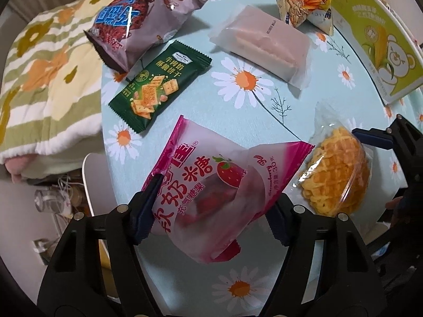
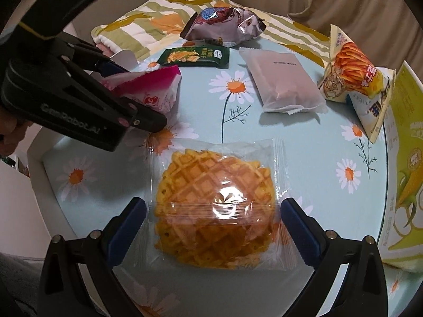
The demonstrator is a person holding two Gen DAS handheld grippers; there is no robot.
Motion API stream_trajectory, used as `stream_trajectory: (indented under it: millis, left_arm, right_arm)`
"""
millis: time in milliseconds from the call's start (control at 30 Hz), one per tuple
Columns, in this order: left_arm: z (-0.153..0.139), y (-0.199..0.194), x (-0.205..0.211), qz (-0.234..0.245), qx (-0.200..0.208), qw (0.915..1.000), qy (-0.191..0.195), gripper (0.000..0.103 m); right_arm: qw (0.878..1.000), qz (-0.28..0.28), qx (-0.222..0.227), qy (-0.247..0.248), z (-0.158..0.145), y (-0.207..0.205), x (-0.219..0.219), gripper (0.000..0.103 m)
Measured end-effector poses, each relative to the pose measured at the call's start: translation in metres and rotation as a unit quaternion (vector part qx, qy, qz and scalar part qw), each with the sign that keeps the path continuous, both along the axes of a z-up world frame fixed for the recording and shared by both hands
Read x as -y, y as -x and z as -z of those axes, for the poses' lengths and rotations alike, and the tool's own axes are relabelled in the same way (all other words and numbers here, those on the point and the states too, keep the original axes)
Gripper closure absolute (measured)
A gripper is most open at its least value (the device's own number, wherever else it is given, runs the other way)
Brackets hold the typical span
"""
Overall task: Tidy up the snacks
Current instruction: 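Grasp the pink milk candy bag with the left tool while the right tool grasps the waffle pack, then carry both items over the yellow box and open both tools to release them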
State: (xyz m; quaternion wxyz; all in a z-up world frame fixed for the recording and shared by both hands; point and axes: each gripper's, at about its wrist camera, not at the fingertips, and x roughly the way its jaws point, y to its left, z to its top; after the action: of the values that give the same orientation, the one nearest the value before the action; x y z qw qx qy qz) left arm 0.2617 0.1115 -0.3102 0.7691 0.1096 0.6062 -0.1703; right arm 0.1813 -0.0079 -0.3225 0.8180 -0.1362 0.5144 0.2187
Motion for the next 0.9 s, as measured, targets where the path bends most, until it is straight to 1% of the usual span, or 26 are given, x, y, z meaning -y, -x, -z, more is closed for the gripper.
stream_trajectory:
  millis: [67,100,200,300,367,433,500,633,767,900]
  left_arm:
    - [-0.002,0.002,-0.003,-0.01,-0.001,0.9999,0.007,0.035]
    - [-0.002,0.002,-0.006,-0.018,-0.004,0.9997,0.014,0.035]
    - [-0.005,0.004,-0.012,-0.043,-0.014,0.9984,0.035,0.035]
    - [-0.009,0.006,-0.015,-0.054,-0.013,0.9977,0.041,0.035]
    - [-0.011,0.007,-0.016,-0.06,-0.013,0.9971,0.045,0.035]
    - [-0.013,0.009,-0.015,-0.063,-0.011,0.9969,0.046,0.035]
    - [-0.016,0.011,-0.015,-0.068,-0.011,0.9965,0.049,0.035]
    - [-0.019,0.01,-0.016,-0.073,-0.008,0.9961,0.05,0.035]
    - [-0.028,0.012,-0.015,-0.076,0.002,0.9957,0.054,0.035]
    - [-0.039,0.014,-0.017,-0.083,0.012,0.9949,0.056,0.035]
  right_arm:
    - [1.0,0.005,-0.016,-0.012,0.005,-0.004,0.003,0.001]
    - [1.0,0.009,-0.013,-0.024,0.004,-0.005,0.006,0.0]
    - [1.0,0.005,-0.007,-0.021,0.005,-0.003,0.004,0.001]
    - [1.0,0.006,-0.003,-0.021,0.005,-0.003,0.004,0.003]
    - [1.0,0.001,0.001,-0.019,0.005,-0.001,0.004,0.006]
    - [1.0,-0.006,0.005,-0.017,0.003,0.003,0.003,0.013]
    - [1.0,-0.012,0.005,-0.017,0.002,0.003,0.002,0.016]
    - [0.999,-0.02,0.004,-0.027,-0.001,0.004,0.002,0.025]
    - [0.999,-0.026,0.003,-0.028,-0.005,0.006,-0.002,0.026]
    - [0.999,-0.02,0.002,-0.034,-0.01,0.007,-0.002,0.026]
